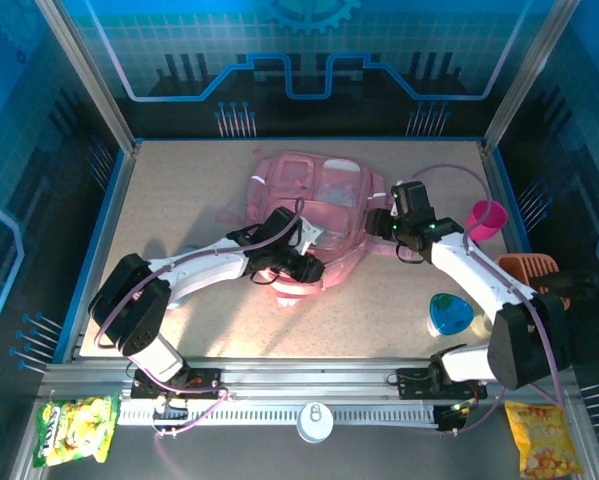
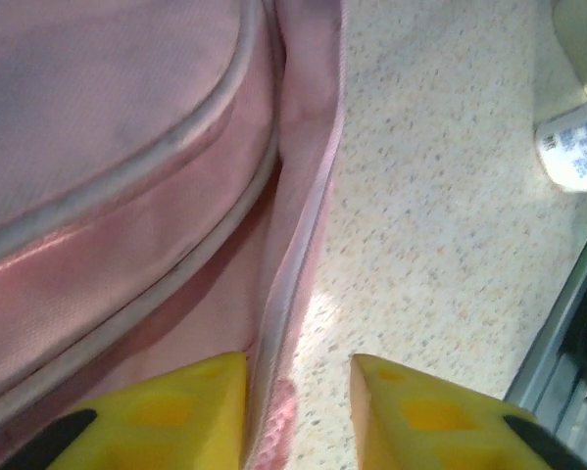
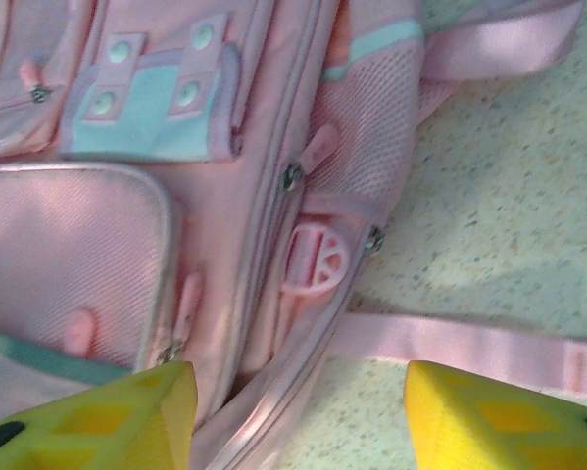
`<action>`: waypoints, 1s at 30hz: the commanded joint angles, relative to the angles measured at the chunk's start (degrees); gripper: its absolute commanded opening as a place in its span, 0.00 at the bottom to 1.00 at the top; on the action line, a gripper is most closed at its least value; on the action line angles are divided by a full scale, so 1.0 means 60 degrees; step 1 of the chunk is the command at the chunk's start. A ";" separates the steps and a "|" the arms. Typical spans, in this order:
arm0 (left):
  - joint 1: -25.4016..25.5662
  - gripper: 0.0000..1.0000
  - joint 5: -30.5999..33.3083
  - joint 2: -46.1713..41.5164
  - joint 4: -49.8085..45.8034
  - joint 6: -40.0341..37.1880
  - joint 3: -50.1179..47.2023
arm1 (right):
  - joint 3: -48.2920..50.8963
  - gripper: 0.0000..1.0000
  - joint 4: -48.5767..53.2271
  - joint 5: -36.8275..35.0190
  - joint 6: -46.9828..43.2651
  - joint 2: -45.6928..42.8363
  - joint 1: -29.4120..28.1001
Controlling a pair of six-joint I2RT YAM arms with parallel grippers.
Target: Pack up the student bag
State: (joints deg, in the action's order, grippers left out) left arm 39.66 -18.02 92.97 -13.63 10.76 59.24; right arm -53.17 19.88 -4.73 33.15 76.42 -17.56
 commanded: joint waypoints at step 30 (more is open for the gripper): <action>-0.0779 0.55 0.2990 -0.0542 0.1980 1.0190 -0.0904 | 0.1551 0.65 -0.2440 0.2470 0.3005 0.0178 -0.0712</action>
State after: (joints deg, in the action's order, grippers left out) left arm 35.24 -2.31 90.39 -5.78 67.11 54.11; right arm -43.46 7.42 8.71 50.19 76.62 -20.93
